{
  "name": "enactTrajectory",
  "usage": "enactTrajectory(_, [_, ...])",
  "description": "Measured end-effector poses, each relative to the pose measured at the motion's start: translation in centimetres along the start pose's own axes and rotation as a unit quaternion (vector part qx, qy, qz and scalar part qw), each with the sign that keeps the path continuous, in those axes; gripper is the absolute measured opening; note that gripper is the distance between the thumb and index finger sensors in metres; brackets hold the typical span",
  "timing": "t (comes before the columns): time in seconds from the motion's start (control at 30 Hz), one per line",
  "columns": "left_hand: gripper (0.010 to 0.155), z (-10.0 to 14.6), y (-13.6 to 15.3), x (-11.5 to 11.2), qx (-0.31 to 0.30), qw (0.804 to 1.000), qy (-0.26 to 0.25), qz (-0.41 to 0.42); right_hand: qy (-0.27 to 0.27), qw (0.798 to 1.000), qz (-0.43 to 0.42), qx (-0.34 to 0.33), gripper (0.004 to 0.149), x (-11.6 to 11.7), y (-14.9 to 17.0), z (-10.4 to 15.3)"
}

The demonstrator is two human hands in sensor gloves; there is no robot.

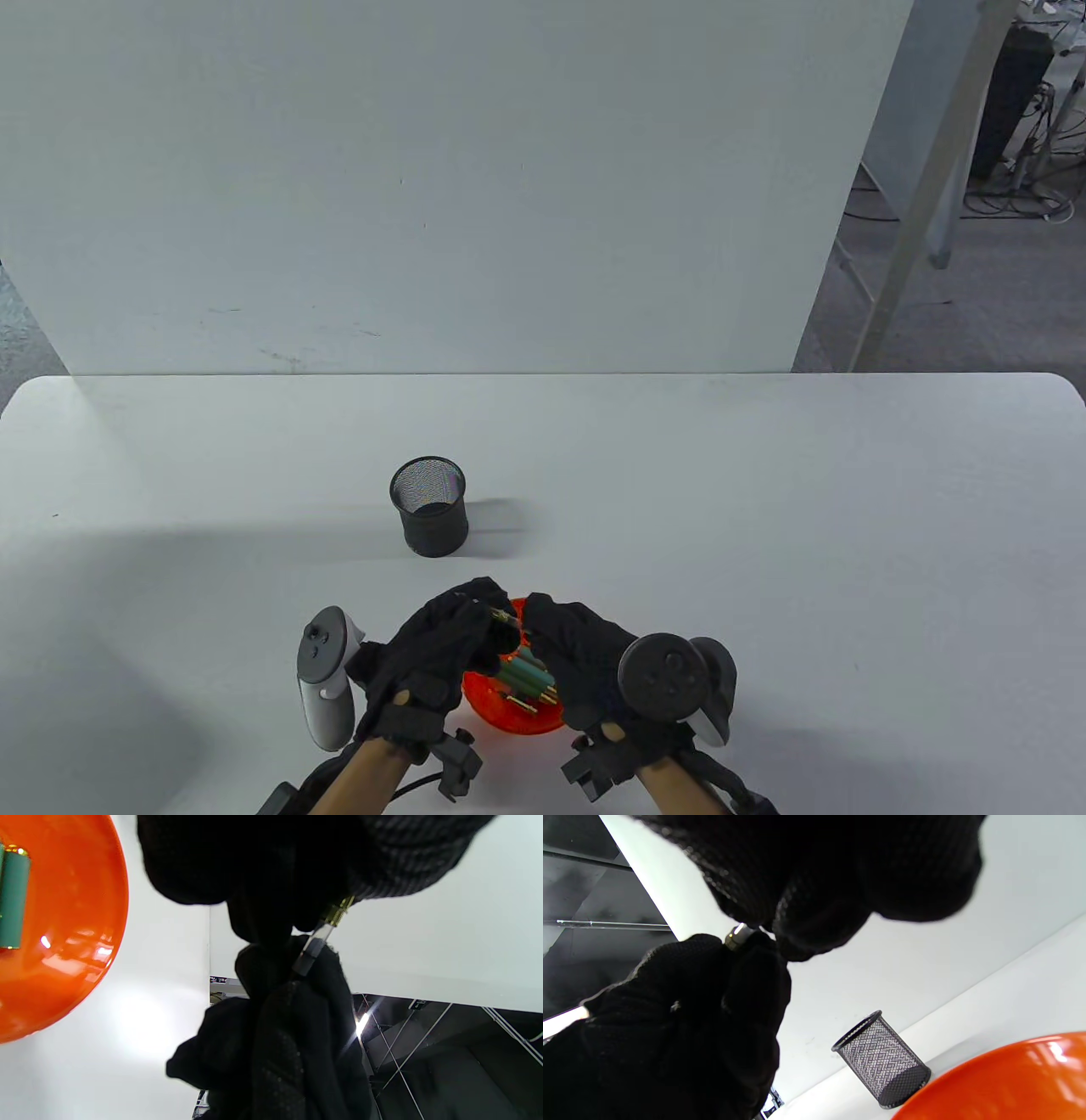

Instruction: Assemble fountain pens from components

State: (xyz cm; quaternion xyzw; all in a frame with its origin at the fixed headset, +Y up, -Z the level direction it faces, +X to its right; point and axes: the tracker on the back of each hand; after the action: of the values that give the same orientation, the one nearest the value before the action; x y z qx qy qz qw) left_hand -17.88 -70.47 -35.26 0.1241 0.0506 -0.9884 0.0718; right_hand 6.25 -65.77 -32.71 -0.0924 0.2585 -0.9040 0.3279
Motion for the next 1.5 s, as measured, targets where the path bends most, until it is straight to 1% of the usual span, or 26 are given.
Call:
enactTrajectory(0.03, [0.045,0.2,0.1,0.1,-0.004,1.0,-0.002,-0.024,-0.005,1.0,-0.002,0.007,0.043,0.1,0.0,0.0])
enactTrajectory(0.07, [0.045,0.2,0.0,0.1,-0.003,1.0,-0.009,-0.025,-0.004,1.0,0.0,0.003,0.043,0.1,0.1,0.0])
enactTrajectory(0.23, [0.045,0.1,0.2,-0.2,0.005,1.0,0.004,0.002,-0.003,1.0,-0.002,0.003,0.043,-0.1,0.1,0.0])
enactTrajectory(0.33, [0.047,0.0,-0.1,-0.4,0.005,1.0,0.012,0.01,0.004,1.0,0.001,0.004,0.044,-0.2,0.1,-0.1])
enactTrajectory(0.4, [0.048,0.0,-0.3,-0.1,0.003,1.0,-0.002,0.007,0.002,1.0,0.004,0.008,0.043,-0.3,0.5,-0.1])
enactTrajectory(0.47, [0.045,-0.1,-0.4,0.2,-0.001,1.0,-0.012,-0.009,-0.005,1.0,0.005,0.014,0.043,-0.4,0.7,0.0])
enactTrajectory(0.53, [0.044,-0.3,-0.7,0.6,0.001,0.998,0.006,-0.056,-0.008,1.0,0.016,0.019,0.042,-0.4,0.9,0.0])
enactTrajectory(0.6, [0.044,-0.3,-0.9,0.9,0.007,0.996,0.019,-0.083,-0.014,0.999,0.022,0.019,0.042,-0.4,1.0,-0.1])
enactTrajectory(0.73, [0.044,-0.3,-1.0,1.0,0.0,0.997,0.012,-0.075,-0.015,1.0,0.014,0.015,0.042,-0.3,0.9,-0.1])
enactTrajectory(0.83, [0.044,-0.4,-0.8,1.1,0.006,0.998,0.013,-0.058,-0.017,1.0,0.004,0.015,0.046,-0.4,0.9,-0.1])
enactTrajectory(0.9, [0.044,-0.4,-0.7,1.3,0.01,0.999,0.008,-0.042,-0.001,1.0,0.005,0.016,0.052,-0.7,1.0,0.0])
enactTrajectory(1.03, [0.044,-0.5,-0.6,2.2,0.01,0.999,-0.013,-0.031,0.045,0.999,0.011,0.025,0.056,-1.4,1.4,0.4])
enactTrajectory(1.1, [0.044,-0.4,-0.8,2.8,0.005,0.999,-0.03,-0.023,0.071,0.997,0.015,0.03,0.054,-2.0,1.7,0.6])
enactTrajectory(1.2, [0.044,-0.3,-0.8,3.7,0.001,0.998,-0.057,-0.012,0.073,0.996,0.022,0.05,0.047,-2.3,2.3,0.6])
enactTrajectory(1.27, [0.044,-0.2,-0.8,4.2,-0.001,0.997,-0.072,0.002,0.052,0.996,0.034,0.056,0.042,-2.0,2.5,0.4])
enactTrajectory(1.3, [0.044,-0.2,-0.8,4.5,0.001,0.997,-0.079,0.014,0.023,0.997,0.05,0.062,0.041,-1.7,2.6,0.1])
enactTrajectory(1.33, [0.044,-0.3,-0.6,4.7,0.003,0.996,-0.08,0.031,-0.018,0.995,0.077,0.065,0.041,-1.2,2.6,-0.1])
enactTrajectory(1.37, [0.044,-0.3,-0.6,4.9,0.003,0.996,-0.079,0.042,-0.043,0.992,0.1,0.064,0.041,-0.7,2.6,-0.4])
enactTrajectory(1.43, [0.044,-0.4,-0.3,5.1,0.011,0.994,-0.078,0.07,-0.113,0.977,0.168,0.069,0.041,0.7,2.3,-1.1])
enactTrajectory(1.47, [0.044,-0.4,-0.2,5.1,0.012,0.994,-0.077,0.077,-0.135,0.97,0.192,0.065,0.041,1.2,2.2,-1.4])
enactTrajectory(1.5, [0.044,-0.4,-0.1,5.1,0.015,0.993,-0.077,0.086,-0.167,0.957,0.226,0.067,0.042,2.1,2.0,-1.8])
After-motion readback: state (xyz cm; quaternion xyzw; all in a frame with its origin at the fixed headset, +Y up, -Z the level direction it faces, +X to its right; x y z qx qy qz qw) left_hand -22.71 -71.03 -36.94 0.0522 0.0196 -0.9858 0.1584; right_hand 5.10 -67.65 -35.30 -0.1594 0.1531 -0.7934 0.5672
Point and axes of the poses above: the tracker on the back of each hand, its own y axis roughly to the little-finger side, its own z axis roughly from the fingertips to the wrist, x = y × z, and after that the axes turned 3 degrees about -y, right-handed
